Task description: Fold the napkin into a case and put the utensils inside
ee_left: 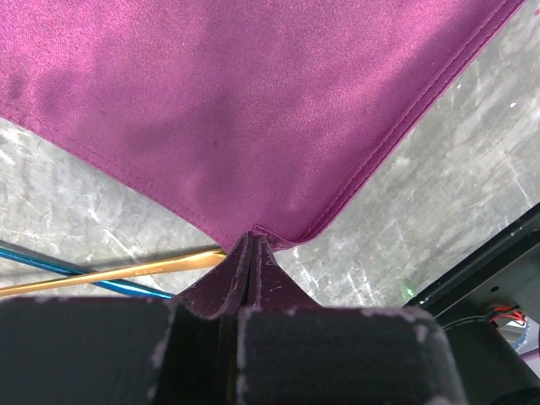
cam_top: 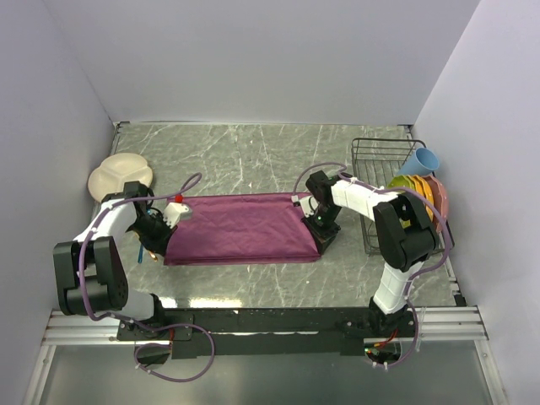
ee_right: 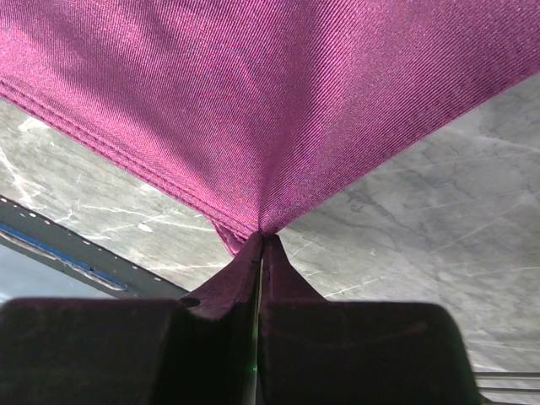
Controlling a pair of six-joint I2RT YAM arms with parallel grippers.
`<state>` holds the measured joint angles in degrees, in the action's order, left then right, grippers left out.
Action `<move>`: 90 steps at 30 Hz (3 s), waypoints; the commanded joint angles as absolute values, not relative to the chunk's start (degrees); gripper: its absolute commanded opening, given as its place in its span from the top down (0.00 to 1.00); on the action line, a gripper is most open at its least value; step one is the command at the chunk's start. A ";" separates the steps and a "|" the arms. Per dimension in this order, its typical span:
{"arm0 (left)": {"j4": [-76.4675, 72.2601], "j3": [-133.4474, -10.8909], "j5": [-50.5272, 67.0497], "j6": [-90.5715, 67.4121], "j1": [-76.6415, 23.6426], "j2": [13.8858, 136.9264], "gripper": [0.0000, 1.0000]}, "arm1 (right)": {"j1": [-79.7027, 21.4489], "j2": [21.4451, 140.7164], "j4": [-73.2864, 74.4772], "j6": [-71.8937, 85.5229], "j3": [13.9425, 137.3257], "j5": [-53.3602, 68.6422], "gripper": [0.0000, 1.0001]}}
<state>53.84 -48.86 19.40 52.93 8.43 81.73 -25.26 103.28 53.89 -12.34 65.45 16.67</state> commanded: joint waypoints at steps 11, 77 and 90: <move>53.96 -48.51 18.19 55.46 8.52 80.95 0.99 | -26.90 100.19 54.58 -11.25 64.87 17.76 1.00; -18.54 -67.15 64.33 -42.37 -7.56 118.64 0.01 | -25.23 129.19 -7.65 47.73 87.54 57.31 0.00; -10.56 -66.71 66.88 -34.11 -2.55 122.34 0.01 | -21.62 133.24 -5.37 48.17 82.44 52.65 0.00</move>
